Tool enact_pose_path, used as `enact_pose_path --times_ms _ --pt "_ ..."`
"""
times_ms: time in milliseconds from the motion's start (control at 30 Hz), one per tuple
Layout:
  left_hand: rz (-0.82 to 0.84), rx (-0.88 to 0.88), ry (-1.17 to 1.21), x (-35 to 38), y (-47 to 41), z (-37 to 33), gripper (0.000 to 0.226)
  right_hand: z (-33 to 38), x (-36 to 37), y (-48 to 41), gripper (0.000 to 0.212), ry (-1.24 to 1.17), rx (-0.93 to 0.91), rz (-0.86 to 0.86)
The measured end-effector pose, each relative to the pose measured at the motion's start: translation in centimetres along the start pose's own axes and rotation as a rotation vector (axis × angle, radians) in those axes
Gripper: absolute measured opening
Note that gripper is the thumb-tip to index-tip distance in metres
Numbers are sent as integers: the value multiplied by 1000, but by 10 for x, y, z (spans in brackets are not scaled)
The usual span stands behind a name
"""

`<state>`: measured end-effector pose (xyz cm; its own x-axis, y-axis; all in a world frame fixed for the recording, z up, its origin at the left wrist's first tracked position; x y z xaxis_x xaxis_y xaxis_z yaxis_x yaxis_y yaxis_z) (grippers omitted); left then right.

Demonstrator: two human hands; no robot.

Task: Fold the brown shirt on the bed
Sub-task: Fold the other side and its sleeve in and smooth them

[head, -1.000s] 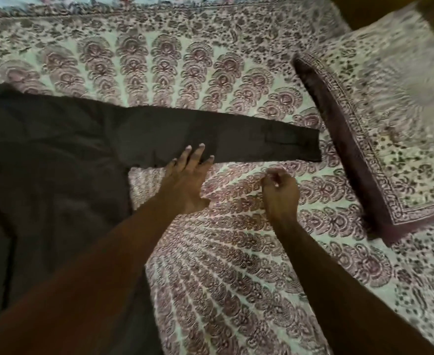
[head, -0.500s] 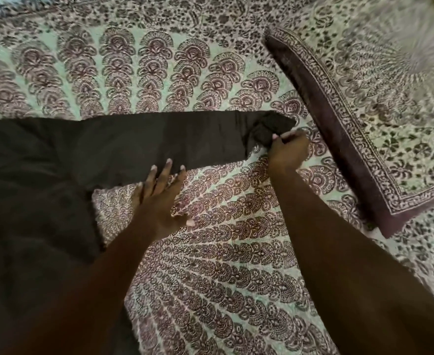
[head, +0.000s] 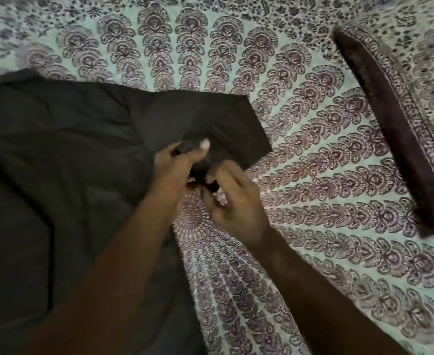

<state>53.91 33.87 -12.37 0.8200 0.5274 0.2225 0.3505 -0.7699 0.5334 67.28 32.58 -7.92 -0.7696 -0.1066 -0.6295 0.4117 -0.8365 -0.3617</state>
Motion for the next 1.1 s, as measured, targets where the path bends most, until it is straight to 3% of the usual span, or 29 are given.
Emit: enact_pose_path --times_ms 67,133,200,300,400,533,667,800,867,1000,1100 --pt "-182 -5 -16 -42 0 -10 14 22 8 7 18 -57 43 -88" --pt "-223 -76 28 -77 6 -21 17 29 17 12 23 -80 221 -221" --pt "-158 -147 69 -111 19 -39 21 25 37 14 30 -184 516 -293" --pt "-33 -209 68 -167 46 -61 17 25 91 0 44 -675 874 -216" --pt "-63 -141 61 -243 61 -88 21 47 132 -32 43 -956 1029 -278" --pt "-293 -5 8 -368 53 -122 27 67 178 -53 39 -945 1240 -487" --pt "-495 89 -317 -470 44 -163 28 97 218 -60 38 -907 1338 -571" --pt "-637 199 -737 -548 29 -199 51 129 249 -60 26 -886 1328 -603" --pt "-636 209 -894 -570 22 -206 38 143 266 -55 25 -873 1339 -587" --pt "-640 287 -999 -596 5 -216 30 161 291 -46 27 -926 1359 -592" --pt "-662 284 -997 -620 -10 -215 30 165 311 -41 34 -1104 1354 -635"
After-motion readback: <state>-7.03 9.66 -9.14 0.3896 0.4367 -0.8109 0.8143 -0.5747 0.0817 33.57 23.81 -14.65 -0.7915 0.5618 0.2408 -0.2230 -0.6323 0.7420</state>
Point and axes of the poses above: each hand's wrist, its own y-axis away from the middle knuckle, its own x-axis out of the palm, z = x × y, the point moved 6 cm from there along -y, towards the middle knuckle, and after that the axes turned 4 degrees about x, right-handed, at the moved point
